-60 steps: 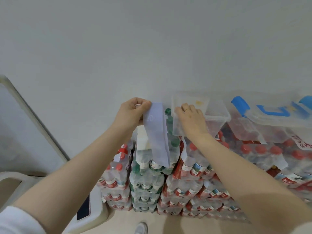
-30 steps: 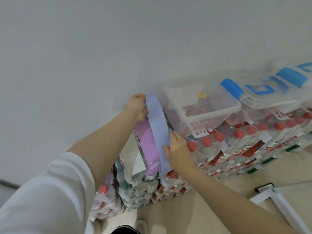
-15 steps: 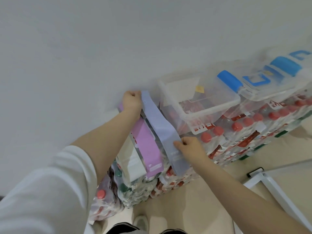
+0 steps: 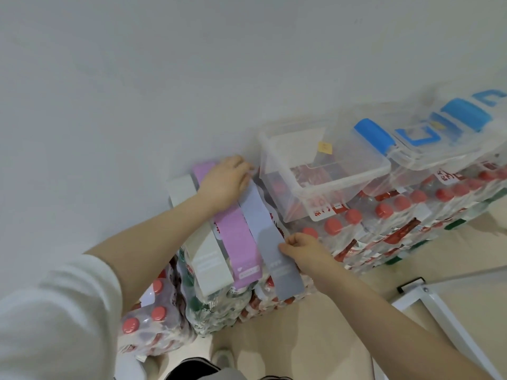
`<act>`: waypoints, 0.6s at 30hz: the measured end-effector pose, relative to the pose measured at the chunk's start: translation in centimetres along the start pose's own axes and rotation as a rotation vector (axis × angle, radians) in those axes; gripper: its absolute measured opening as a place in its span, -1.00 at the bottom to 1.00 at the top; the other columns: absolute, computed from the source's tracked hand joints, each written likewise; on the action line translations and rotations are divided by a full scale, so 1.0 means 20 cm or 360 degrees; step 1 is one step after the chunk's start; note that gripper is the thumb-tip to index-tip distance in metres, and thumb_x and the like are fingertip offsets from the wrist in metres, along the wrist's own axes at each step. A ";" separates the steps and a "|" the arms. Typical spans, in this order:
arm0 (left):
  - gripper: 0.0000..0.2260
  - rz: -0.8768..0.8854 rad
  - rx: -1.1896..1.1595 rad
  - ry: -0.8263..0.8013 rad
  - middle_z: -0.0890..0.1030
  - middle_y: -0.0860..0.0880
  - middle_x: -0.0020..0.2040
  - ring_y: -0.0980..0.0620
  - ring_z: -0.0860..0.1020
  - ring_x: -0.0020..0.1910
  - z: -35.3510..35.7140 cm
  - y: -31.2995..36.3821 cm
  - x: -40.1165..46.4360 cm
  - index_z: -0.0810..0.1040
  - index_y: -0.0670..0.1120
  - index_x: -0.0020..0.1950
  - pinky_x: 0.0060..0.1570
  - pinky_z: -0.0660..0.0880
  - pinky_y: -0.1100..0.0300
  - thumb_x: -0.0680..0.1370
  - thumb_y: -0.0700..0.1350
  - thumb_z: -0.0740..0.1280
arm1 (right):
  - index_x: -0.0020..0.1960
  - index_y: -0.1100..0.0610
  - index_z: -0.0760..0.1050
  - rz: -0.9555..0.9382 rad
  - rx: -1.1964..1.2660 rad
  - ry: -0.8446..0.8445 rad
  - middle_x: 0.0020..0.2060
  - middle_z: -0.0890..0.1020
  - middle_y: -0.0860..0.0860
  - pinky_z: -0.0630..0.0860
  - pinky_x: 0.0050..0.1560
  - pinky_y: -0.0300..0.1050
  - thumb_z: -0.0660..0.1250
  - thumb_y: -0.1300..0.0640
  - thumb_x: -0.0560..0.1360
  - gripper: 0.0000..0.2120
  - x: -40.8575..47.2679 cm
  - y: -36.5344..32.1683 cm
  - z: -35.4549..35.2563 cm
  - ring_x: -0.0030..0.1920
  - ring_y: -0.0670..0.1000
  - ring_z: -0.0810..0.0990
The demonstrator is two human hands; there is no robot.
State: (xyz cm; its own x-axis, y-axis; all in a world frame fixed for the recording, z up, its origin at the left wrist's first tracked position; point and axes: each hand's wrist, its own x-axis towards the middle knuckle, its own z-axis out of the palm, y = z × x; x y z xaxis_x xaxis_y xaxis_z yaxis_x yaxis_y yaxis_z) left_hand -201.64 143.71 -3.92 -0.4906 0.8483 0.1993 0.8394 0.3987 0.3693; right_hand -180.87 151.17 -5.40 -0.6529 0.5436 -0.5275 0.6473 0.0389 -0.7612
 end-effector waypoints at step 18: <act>-0.41 -0.0340 0.0323 -0.0491 0.00 -0.08 0.54 -0.08 0.06 0.49 -0.02 0.09 -0.11 -0.05 -0.12 0.52 0.41 0.09 0.01 0.60 0.13 0.03 | -0.27 0.24 0.39 -0.0295 -0.1158 -0.0031 -0.37 0.53 0.15 0.31 -0.35 -0.12 0.16 -0.01 0.57 -0.63 -0.06 0.15 -0.12 -0.38 0.05 0.42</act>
State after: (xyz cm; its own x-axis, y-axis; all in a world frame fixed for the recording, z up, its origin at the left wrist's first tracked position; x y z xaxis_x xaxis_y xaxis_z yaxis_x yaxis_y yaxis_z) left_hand -199.23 142.44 -3.32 -0.5916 0.7913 -0.1547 0.7705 0.6113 0.1807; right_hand -177.16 152.74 -6.13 -0.7791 0.4594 -0.4266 0.6181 0.6766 -0.4002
